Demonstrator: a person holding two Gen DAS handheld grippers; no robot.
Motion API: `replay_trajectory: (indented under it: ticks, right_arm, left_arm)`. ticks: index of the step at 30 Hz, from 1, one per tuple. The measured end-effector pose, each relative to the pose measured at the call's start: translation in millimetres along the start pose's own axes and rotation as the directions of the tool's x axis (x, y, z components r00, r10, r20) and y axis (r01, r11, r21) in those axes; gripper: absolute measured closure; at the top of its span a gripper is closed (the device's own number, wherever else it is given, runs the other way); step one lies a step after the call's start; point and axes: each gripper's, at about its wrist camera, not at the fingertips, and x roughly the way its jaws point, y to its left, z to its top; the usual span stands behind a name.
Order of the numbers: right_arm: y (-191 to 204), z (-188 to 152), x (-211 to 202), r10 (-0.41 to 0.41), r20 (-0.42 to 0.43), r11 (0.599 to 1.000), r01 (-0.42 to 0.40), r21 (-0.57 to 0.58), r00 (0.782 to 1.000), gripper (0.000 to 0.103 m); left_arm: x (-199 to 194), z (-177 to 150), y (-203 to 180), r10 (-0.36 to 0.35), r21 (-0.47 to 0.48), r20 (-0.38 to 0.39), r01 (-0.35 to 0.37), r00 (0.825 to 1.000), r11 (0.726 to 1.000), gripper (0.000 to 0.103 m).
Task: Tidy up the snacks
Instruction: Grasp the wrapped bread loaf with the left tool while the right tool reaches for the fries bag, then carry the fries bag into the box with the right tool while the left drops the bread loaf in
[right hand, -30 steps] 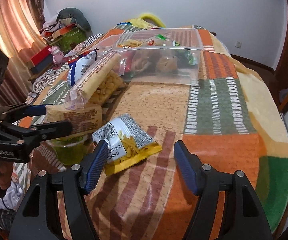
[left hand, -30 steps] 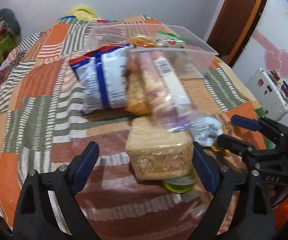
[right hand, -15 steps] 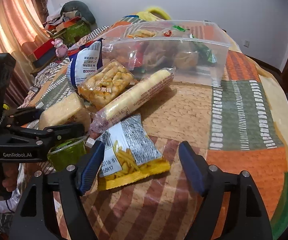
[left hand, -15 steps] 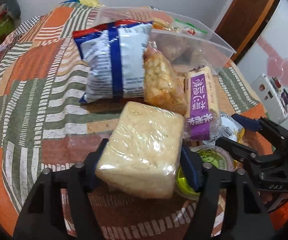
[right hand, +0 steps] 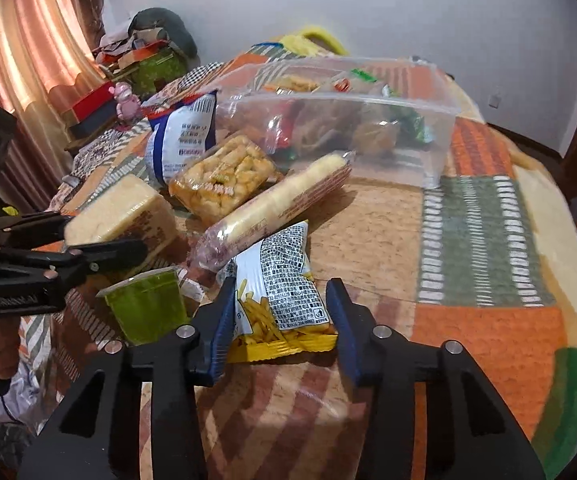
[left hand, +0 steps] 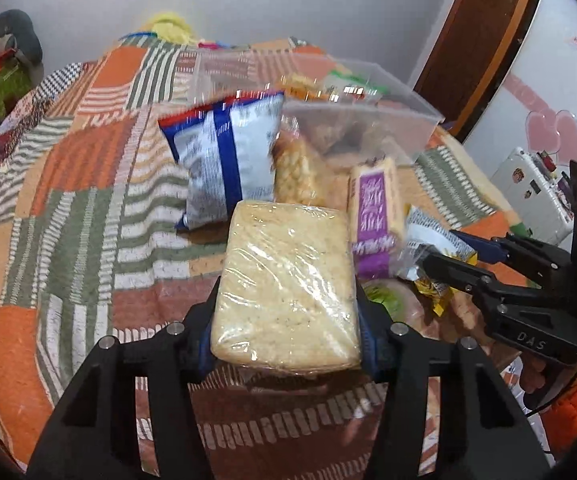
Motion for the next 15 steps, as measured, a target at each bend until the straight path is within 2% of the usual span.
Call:
replay_trajectory:
  ticks: [4, 15]
  right_arm:
    - [-11.0, 3.9, -18.2, -0.019, 0.041, 1.0, 0.018, 0.025, 0.999, 0.072]
    - [-34.7, 23.4, -47.9, -0.1, 0.151, 0.993, 0.088, 0.083, 0.984, 0.073]
  left_arm:
    - [-16.4, 12.3, -4.0, 0.005, -0.002, 0.048, -0.005, 0.999, 1.0, 0.048]
    - [-35.6, 64.8, -3.0, 0.012, -0.026, 0.156, -0.008, 0.988, 1.0, 0.048]
